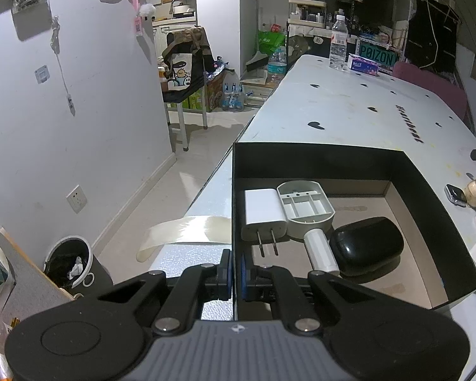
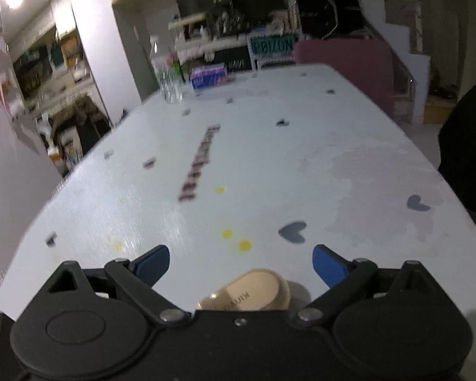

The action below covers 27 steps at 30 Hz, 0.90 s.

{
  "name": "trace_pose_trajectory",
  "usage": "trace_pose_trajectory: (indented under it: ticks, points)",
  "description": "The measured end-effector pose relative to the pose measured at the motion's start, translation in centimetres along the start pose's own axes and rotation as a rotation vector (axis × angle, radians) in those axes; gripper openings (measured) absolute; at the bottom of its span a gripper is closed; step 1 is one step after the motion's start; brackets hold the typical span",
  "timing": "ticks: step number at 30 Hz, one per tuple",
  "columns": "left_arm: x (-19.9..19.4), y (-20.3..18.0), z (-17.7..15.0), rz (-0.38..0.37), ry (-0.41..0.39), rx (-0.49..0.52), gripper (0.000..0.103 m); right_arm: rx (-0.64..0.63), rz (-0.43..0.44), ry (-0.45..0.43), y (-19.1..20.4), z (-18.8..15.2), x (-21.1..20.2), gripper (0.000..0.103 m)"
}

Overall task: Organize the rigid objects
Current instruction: 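Grasp the beige earbud case with the right gripper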

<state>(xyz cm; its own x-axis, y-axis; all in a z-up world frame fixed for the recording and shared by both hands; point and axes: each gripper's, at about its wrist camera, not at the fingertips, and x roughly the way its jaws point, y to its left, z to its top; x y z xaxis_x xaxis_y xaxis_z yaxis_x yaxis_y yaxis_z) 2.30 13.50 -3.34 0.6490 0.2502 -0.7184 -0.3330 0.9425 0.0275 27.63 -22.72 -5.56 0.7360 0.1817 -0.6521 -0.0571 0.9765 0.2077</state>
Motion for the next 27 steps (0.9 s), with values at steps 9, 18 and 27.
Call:
trace_pose_trajectory:
  ticks: [9, 18, 27]
  points:
    - [0.1, -0.1, 0.0, -0.001, 0.001, 0.003, 0.005, 0.003, 0.095, 0.111, 0.5, -1.4, -1.2, 0.088]
    - [0.1, 0.0, 0.1, -0.003, 0.002, 0.003, 0.005, -0.125, -0.017, 0.155, 3.6, -2.6, -1.6, 0.087]
    - [0.2, 0.0, 0.1, -0.004, 0.002, 0.003, 0.005, -0.169, -0.077, 0.144, 4.2, -2.7, -1.4, 0.076]
